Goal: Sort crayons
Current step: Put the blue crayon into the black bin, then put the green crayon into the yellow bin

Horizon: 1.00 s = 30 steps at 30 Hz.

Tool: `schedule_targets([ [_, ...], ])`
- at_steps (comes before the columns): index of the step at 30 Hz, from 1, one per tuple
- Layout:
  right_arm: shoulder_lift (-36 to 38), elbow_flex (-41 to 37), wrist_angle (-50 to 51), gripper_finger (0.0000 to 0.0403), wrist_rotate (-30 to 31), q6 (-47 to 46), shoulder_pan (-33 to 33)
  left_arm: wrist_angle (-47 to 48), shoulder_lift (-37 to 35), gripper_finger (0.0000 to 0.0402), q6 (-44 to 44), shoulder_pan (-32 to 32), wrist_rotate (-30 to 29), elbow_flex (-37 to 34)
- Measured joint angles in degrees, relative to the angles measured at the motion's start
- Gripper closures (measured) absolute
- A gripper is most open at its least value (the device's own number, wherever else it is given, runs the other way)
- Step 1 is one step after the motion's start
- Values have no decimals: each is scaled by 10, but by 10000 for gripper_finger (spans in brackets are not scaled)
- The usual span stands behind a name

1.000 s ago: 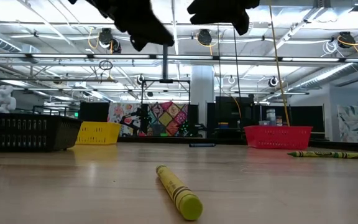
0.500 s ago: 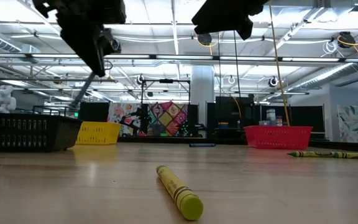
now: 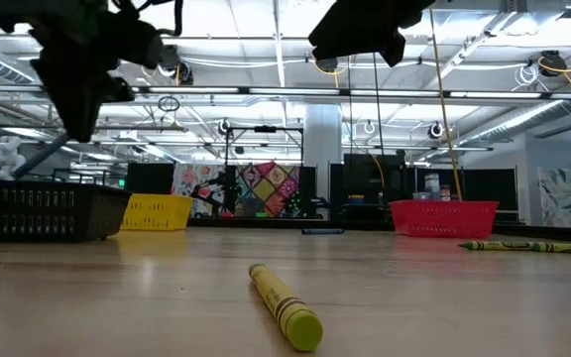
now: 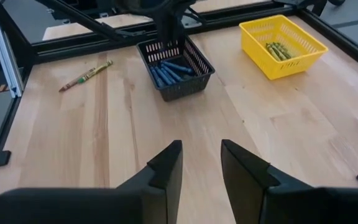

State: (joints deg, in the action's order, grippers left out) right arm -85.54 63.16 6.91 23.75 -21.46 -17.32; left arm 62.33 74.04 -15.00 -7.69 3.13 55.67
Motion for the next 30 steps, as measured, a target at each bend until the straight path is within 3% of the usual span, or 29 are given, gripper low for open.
schedule_targets([
  [8,0,0,12,305,1,-4,0,-5,2,389,-42,-14,10,-67],
  [18,0,0,12,305,1,-4,0,-38,2,387,-56,-14,0,-102],
  [30,0,0,14,305,5,-4,2,-58,2,319,-55,-14,-12,-103],
])
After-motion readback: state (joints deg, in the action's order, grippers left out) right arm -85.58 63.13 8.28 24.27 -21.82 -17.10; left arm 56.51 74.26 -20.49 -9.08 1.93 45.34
